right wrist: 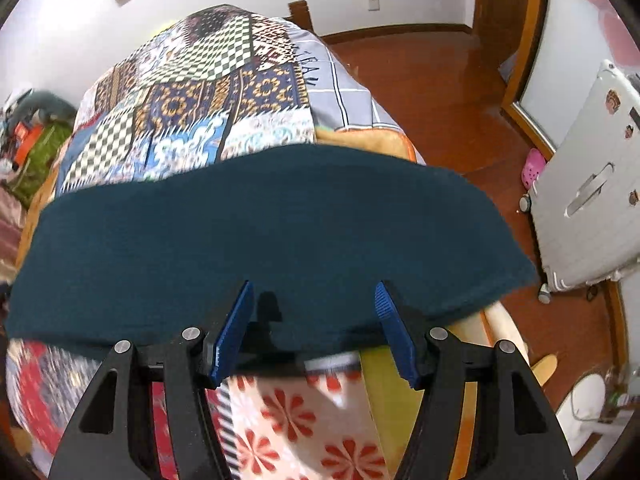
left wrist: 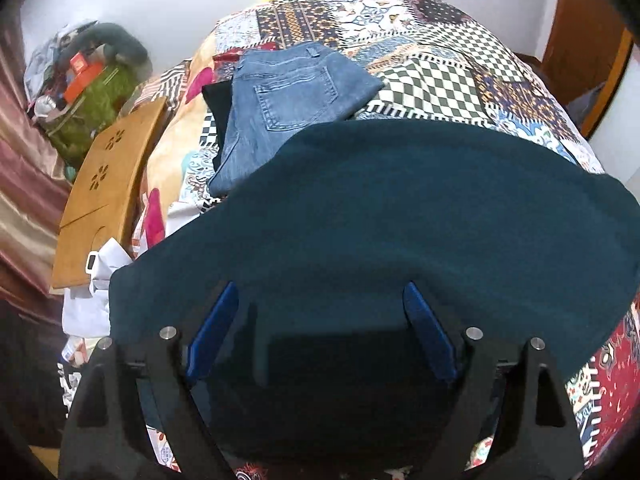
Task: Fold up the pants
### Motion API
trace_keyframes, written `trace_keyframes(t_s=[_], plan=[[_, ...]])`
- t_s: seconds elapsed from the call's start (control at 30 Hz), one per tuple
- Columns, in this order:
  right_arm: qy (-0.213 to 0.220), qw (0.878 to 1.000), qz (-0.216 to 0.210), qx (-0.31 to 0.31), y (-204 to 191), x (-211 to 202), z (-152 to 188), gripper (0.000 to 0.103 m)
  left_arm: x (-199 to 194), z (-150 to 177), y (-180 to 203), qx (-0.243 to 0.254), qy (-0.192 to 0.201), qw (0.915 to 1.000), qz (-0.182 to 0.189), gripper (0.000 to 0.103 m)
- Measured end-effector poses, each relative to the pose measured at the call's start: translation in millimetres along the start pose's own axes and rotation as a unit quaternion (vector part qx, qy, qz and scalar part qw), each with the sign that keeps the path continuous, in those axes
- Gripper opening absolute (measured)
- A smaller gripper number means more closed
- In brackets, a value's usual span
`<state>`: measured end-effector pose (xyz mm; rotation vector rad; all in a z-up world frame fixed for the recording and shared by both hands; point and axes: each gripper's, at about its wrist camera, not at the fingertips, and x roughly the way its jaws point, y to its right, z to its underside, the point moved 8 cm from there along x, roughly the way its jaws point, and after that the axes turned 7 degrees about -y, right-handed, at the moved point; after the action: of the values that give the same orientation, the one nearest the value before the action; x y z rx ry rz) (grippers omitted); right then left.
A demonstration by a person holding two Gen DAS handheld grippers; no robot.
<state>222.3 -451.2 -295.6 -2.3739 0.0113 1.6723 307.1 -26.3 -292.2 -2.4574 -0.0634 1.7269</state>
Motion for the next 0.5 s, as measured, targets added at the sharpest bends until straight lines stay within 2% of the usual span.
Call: trace_keyframes(t_s=[0.1,0.23,0.33,0.5], plan=[[-0.001,1.000,-0.001,0.003,6.6,-5.6,13.9,0.059,-0.6,4.1,1.5,-0.002,-0.006,0.9999,0.013,0.085],[-0.013,1.000,0.017,0.023,27.9,-8.2,25.8,0.059,-1.2,11.8,4.7,-0.020,-0.008,0.9993,0.031,0.086],[0.009,0.999,0.007,0.041,36.8,-24.6,19.9,0.059,-3.3,16.0,10.5,-0.028,-0.013,0.9984,0.048,0.086],[0.051,0.996,-0.015,0.078,45.3,-49.0,7.0,0.059,-10.7,13.5,34.2,0.003,-0.017,0.9976,0.067,0.086]])
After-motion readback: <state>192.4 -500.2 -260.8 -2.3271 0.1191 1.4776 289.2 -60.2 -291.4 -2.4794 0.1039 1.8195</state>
